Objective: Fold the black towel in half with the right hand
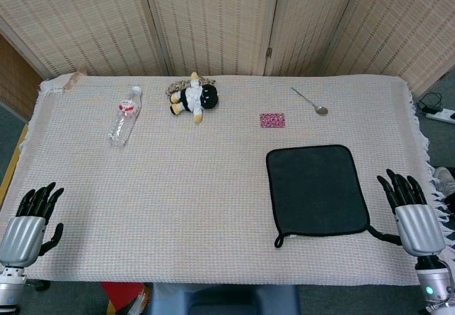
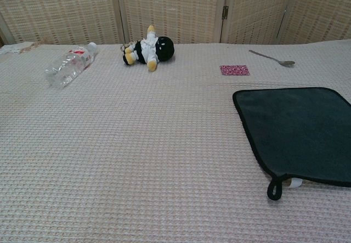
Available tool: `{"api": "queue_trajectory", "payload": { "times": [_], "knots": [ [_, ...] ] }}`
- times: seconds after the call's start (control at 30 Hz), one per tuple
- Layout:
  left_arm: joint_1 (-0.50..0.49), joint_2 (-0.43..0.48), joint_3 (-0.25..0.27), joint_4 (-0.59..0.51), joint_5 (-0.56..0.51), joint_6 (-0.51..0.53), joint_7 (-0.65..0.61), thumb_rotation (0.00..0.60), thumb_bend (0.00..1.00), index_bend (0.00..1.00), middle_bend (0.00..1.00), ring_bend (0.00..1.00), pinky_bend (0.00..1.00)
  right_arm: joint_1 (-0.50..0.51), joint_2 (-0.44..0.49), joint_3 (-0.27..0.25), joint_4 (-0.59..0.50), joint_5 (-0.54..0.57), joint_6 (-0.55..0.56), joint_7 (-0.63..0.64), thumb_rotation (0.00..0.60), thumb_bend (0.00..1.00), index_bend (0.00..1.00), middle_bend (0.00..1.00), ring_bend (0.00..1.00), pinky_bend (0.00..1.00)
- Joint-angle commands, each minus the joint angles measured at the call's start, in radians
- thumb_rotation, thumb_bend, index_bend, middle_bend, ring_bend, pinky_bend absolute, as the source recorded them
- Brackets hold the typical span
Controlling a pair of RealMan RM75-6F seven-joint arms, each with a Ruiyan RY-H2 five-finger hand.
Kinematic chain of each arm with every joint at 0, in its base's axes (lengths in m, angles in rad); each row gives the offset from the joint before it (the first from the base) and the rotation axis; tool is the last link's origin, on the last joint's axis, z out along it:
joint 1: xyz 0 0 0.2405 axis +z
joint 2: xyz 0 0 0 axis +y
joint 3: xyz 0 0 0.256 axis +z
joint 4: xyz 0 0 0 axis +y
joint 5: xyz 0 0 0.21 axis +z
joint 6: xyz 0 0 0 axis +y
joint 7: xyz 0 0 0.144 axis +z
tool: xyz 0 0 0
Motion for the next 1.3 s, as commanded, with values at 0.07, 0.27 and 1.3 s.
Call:
{"api": "queue_trajectory", "payload": {
  "times": [0.07, 0.27, 1.3],
  "knots": [
    [-0.001, 0.002, 0.003, -0.006, -0.002, -0.007, 0.004, 0.6, 0.57, 0.06, 0.0, 0.0, 0.0, 0.007, 0.01, -0.002, -0.003, 0.01, -0.021, 0.002, 0.459, 0.22, 0.0, 0.0, 0.0, 0.0],
    [-0.001, 0.009, 0.004, -0.018, 0.009, 0.002, -0.008, 0.6, 0.57, 0.05, 0.0, 0.0, 0.0, 0.018, -0.001, 0.007, 0.009, 0.029, -0.041, -0.004, 0.459, 0.22, 0.0, 0.0, 0.0, 0.0],
    [-0.035, 0.007, -0.008, 0.013, 0.001, -0.033, -0.09, 0.6, 0.57, 0.02, 0.0, 0.0, 0.0, 0.591, -0.203, 0.213, 0.383, 0.467, -0.765, -0.032, 0.594, 0.47, 0.36, 0.0, 0.0, 0.0]
  ]
}}
